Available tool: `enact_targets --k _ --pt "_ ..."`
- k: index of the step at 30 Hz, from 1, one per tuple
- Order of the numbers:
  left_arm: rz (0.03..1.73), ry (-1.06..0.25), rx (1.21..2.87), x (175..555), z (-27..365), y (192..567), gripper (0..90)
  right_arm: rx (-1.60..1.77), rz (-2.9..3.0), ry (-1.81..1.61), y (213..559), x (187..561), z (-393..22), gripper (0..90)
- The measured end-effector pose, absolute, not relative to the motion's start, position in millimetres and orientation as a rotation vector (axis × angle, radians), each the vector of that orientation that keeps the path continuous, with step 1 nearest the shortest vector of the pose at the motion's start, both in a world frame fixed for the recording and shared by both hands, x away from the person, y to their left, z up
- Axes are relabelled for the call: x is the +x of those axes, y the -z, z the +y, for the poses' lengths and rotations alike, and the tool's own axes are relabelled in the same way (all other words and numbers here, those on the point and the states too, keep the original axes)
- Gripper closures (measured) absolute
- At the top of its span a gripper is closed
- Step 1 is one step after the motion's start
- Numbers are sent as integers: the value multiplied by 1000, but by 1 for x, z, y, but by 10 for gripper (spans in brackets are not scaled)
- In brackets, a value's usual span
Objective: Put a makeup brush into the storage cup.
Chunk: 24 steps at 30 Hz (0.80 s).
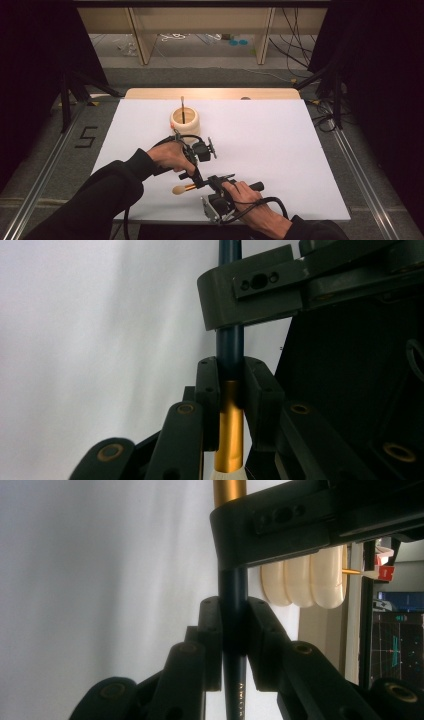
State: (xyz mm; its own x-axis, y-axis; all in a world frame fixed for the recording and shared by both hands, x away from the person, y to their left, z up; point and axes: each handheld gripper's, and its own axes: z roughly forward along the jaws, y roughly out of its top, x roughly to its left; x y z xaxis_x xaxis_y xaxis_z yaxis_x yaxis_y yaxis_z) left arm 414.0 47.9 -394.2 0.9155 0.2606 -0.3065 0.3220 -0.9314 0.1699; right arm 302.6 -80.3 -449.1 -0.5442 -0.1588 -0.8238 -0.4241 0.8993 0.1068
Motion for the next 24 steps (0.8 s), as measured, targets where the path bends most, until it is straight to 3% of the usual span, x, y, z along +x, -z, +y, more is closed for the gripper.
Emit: enact_targets --k 15,24 --pt "500 455 2828 419 49 393 772 -412 2165 -363 449 306 -81 788" --pt "497 450 2791 420 52 389 671 -377 2130 -388 444 310 -86 790"
